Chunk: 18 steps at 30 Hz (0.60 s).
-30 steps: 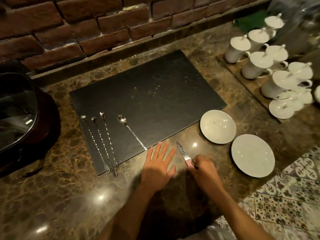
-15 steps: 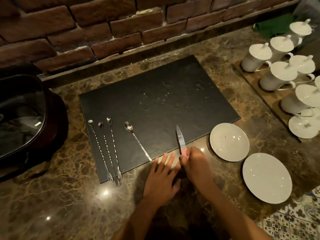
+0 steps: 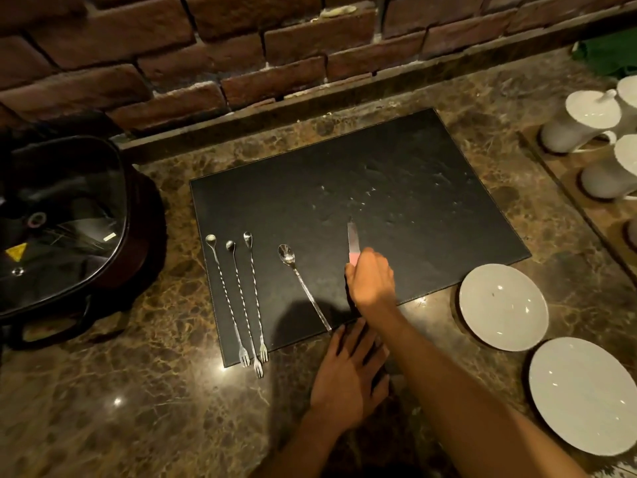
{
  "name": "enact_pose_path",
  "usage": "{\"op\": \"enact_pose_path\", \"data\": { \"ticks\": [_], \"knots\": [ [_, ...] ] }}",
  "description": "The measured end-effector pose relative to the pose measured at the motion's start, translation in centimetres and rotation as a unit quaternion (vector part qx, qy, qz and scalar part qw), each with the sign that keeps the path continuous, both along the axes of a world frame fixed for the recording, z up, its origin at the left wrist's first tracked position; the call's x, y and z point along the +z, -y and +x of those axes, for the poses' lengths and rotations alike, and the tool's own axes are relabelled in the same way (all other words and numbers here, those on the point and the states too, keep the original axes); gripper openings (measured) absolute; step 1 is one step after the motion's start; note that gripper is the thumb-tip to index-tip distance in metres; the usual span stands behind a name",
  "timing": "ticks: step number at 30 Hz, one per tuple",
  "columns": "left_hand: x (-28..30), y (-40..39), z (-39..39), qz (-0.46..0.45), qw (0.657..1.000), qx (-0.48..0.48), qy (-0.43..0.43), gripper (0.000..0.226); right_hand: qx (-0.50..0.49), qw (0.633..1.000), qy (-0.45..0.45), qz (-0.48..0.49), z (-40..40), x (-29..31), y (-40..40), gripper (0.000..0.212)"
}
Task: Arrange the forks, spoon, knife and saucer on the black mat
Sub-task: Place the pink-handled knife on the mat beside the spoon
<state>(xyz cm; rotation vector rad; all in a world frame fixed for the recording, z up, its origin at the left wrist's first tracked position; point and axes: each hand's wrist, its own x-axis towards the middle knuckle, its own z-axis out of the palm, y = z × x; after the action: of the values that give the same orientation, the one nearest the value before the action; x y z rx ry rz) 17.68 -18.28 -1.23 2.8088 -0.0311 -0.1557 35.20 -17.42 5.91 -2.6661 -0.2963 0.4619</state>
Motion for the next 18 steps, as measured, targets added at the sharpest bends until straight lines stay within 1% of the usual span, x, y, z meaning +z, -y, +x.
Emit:
{"op": "enact_pose_path", "data": {
  "ticks": [6, 10, 12, 15, 17, 18],
  "knots": [
    [0.4, 0.0, 0.1, 0.01, 1.0, -0.004, -0.013, 0.045, 0.008, 1.0, 0.021, 0.0, -0.3, 0.0, 0.0, 0.03],
    [0.8, -0.1, 0.2, 0.003, 0.999, 0.0, -0.034, 0.049, -0.008, 0.999, -0.001, 0.047, -0.5, 0.8, 1.2, 0.032],
    [0.9, 0.0, 0.3, 0.01, 0.998, -0.003, -0.056, 0.055, -0.02, 0.998, -0.007, 0.067, -0.4, 1.6, 3.1, 0.031],
    [1.6, 0.2, 0.4, 0.008, 0.999, 0.001, -0.046, 0.062, -0.063, 0.993, -0.022, 0.093, -0.1, 3.2, 8.1, 0.023],
    [1.9, 0.9, 0.6, 0.013, 0.999, 0.025, -0.019, 0.058, -0.085, 0.989, -0.038, 0.117, 0.3, 3.9, 12.2, 0.016],
    [2.4, 1.4, 0.6, 0.015, 0.999, 0.041, -0.021, 0.056, -0.095, 0.987, -0.037, 0.128, 0.5, 4.3, 14.5, 0.013]
  ]
}}
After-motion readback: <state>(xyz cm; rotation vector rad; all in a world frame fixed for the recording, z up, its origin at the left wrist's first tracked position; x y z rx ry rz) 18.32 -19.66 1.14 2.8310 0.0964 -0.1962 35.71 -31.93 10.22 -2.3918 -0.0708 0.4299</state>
